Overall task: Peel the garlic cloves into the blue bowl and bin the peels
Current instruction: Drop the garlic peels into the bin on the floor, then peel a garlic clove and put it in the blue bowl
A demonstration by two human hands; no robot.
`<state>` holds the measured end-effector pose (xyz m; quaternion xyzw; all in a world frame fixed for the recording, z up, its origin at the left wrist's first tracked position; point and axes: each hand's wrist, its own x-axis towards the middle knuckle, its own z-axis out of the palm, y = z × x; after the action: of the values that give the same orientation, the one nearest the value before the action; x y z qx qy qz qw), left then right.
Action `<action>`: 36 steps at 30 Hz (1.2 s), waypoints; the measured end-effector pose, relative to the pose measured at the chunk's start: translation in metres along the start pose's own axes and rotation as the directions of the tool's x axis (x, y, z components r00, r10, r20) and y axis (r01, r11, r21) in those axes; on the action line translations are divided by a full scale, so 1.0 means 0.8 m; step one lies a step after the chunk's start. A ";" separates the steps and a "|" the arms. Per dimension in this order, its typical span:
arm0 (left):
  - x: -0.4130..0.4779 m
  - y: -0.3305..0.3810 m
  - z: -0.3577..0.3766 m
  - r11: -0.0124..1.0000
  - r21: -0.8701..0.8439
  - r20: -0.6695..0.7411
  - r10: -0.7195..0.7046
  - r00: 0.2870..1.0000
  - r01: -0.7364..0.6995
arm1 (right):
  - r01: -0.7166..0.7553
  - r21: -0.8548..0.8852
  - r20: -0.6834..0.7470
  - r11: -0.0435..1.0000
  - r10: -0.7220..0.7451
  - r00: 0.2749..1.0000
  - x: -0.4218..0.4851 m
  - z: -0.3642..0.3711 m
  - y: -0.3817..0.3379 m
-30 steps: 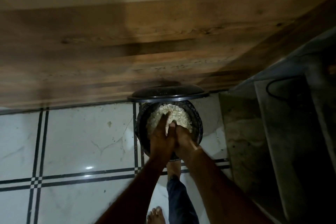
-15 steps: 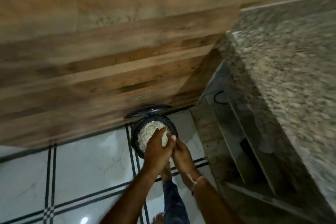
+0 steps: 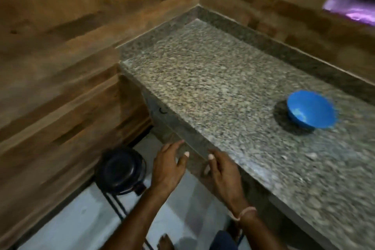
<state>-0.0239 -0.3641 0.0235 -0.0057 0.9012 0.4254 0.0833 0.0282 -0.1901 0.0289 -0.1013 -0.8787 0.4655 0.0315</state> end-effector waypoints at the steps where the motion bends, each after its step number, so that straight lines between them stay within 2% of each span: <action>1: 0.000 0.022 0.023 0.999 0.007 0.022 0.032 0.999 -0.032 | -0.019 0.005 -0.026 1.000 0.019 0.999 -0.001 -0.027 0.017; 9: -0.010 0.168 0.210 0.981 0.035 0.207 0.182 0.961 -0.193 | -0.189 -0.091 -0.205 0.978 0.168 0.964 -0.014 -0.212 0.167; 14: -0.005 0.222 0.287 0.973 0.049 0.264 0.206 0.942 -0.227 | -0.278 -0.223 -0.189 0.934 0.239 0.953 -0.009 -0.285 0.225; 21: 0.025 0.231 0.339 0.868 0.279 0.349 0.308 0.885 -0.412 | -0.367 -0.459 -0.142 0.809 0.341 0.929 0.029 -0.329 0.270; 26: 0.036 0.235 0.349 0.856 0.272 0.349 0.338 0.874 -0.440 | -0.387 -0.500 -0.078 0.775 0.405 0.911 0.049 -0.337 0.280; 30: 0.038 0.264 0.351 0.913 0.172 0.262 0.321 0.910 -0.371 | -0.415 -0.497 -0.071 0.762 0.441 0.894 0.054 -0.338 0.279; 33: 0.069 0.318 0.354 0.888 0.097 0.150 0.433 0.889 -0.449 | -0.442 -0.489 -0.063 0.752 0.475 0.878 0.064 -0.337 0.274; 36: 0.115 0.363 0.364 0.839 0.180 0.085 0.508 0.857 -0.514 | -0.451 -0.500 -0.057 0.740 0.491 0.869 0.068 -0.336 0.271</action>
<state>-0.0957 0.0505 0.0497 0.2502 0.9059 0.3413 -0.0175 0.0472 0.1577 -0.0001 -0.3064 -0.9142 0.2194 -0.1488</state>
